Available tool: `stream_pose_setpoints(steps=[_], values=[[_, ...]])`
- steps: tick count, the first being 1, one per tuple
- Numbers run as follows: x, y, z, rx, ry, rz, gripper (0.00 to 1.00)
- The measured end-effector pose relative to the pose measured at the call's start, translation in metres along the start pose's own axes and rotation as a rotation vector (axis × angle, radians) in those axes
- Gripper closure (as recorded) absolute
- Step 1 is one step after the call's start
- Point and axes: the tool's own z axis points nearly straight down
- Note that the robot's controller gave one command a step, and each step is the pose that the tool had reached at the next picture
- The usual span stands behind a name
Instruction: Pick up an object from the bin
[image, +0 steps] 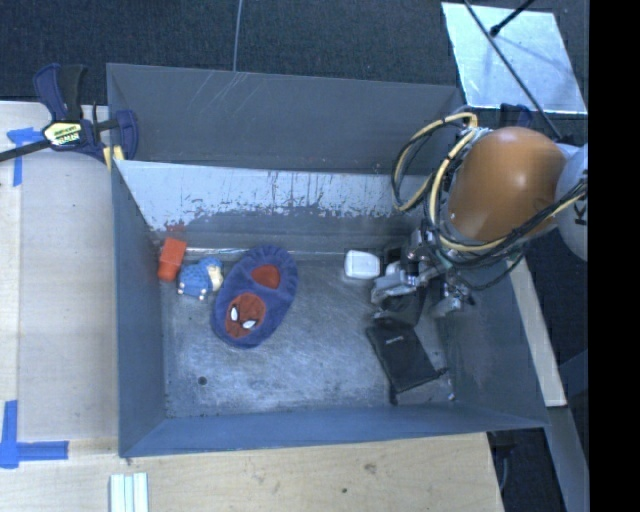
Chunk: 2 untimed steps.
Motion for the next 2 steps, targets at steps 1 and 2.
stream_pose_setpoints(steps=[1,2], values=[[0.003,0.001,0.002,-0.004,0.005,0.003,1.0],[0.017,-0.006,-0.147,0.001,0.007,-0.07,1.0]])
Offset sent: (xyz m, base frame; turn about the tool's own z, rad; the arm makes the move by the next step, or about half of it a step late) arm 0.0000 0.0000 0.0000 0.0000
